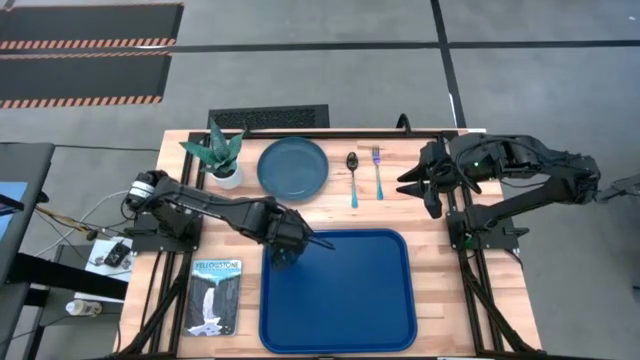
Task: Pick and place plate/cup/fork/spoon on tray
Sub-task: Put the blue glass on the top left of the blue serving tray
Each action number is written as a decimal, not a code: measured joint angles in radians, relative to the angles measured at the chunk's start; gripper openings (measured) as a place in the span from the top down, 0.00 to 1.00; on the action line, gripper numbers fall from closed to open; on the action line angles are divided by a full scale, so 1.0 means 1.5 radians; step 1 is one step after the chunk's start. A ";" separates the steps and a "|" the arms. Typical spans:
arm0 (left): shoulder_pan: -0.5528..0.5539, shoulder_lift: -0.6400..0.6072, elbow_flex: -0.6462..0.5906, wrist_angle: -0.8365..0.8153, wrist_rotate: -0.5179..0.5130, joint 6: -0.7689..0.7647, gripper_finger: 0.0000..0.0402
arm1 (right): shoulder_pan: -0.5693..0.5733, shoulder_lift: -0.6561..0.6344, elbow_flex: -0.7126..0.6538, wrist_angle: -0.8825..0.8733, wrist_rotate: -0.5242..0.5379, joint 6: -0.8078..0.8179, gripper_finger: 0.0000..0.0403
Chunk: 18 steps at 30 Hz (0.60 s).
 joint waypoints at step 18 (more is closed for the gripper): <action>0.035 0.000 0.000 0.010 -0.008 0.043 1.00 | 0.000 0.000 0.000 0.000 0.000 0.000 0.60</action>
